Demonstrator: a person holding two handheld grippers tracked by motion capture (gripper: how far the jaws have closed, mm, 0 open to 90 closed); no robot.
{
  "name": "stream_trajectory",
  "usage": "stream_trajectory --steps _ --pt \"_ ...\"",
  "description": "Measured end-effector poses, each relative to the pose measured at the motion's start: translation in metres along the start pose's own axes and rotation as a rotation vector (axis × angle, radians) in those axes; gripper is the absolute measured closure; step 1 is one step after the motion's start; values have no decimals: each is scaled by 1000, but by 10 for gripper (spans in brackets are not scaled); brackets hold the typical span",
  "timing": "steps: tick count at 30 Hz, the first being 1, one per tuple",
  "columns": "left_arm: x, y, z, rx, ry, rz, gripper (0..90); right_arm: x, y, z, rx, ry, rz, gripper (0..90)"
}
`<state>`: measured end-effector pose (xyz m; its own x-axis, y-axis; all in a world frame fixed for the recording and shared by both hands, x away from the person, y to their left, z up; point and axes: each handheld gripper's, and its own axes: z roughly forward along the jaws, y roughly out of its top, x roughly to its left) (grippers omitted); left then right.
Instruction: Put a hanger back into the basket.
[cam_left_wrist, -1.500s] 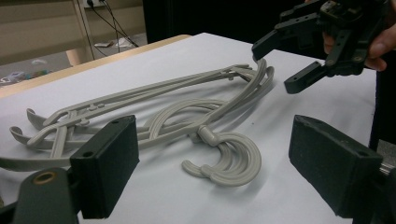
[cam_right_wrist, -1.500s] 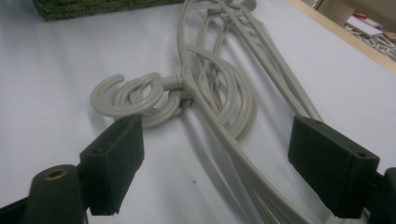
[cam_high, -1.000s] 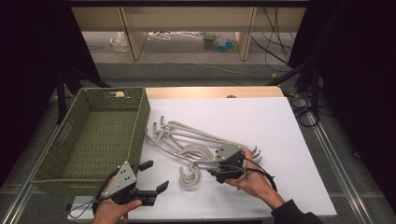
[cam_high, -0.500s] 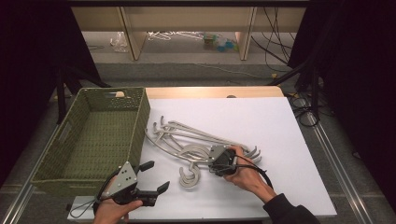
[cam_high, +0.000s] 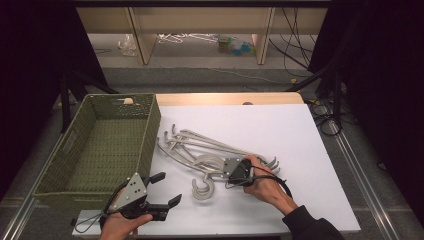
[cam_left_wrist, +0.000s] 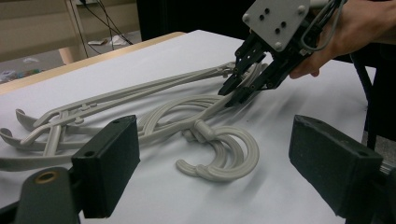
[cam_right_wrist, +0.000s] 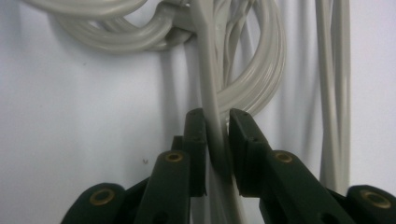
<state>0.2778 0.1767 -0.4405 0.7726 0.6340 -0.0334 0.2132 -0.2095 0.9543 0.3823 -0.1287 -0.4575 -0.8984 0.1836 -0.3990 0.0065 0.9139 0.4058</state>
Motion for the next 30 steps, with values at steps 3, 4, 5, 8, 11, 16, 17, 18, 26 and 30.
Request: stream_trajectory --steps 3,4,5,8,11,16,17,18,26,30 --pt "0 -1 1 -3 -1 -19 162 -3 5 -11 -16 1 -64 808" --pt "0 -1 1 -3 -1 -19 162 -4 5 -15 -18 5 -66 813" --pt "0 -1 0 6 11 -22 162 -4 7 -18 -25 0 -90 817" --pt "0 -2 1 -1 10 -21 163 -5 8 -27 -35 -6 -117 822" --pt "0 -2 0 11 19 -17 164 -6 7 -32 -40 4 -146 823" --pt "-1 -2 1 14 22 -3 164 -5 5 -46 -68 13 -186 823" --pt "0 -2 0 21 25 18 166 -3 4 -53 -90 23 -182 823" --pt "-1 -2 0 24 26 25 167 -3 3 -57 -96 35 -195 823" --pt "-8 0 13 39 24 130 184 13 -10 -78 -151 102 -153 823" --pt "-12 3 24 57 5 197 208 18 -16 -83 -154 120 -147 823"
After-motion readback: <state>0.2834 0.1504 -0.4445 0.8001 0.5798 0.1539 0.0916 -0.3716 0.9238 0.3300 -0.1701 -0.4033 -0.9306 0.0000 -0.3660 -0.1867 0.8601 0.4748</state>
